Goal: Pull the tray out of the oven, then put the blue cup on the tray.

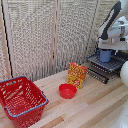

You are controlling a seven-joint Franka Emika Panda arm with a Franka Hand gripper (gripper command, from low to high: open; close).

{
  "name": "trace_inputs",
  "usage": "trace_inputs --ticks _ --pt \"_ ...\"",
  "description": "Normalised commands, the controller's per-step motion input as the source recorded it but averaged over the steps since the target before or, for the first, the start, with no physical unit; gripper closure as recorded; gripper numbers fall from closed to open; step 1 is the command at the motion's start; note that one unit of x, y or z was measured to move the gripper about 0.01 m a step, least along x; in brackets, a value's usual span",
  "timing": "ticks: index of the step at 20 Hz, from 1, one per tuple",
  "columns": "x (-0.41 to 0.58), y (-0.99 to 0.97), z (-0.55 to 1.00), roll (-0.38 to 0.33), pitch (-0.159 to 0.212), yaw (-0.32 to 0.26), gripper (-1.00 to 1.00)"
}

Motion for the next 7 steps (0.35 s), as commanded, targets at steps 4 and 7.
trace_inputs --ticks 4,7 --pt "-0.061 0.0 0.68 0.0 0.027 -0.136 -1.0" --pt "-0.01 0.0 0.74 0.004 0.025 -0.172 -1.0"
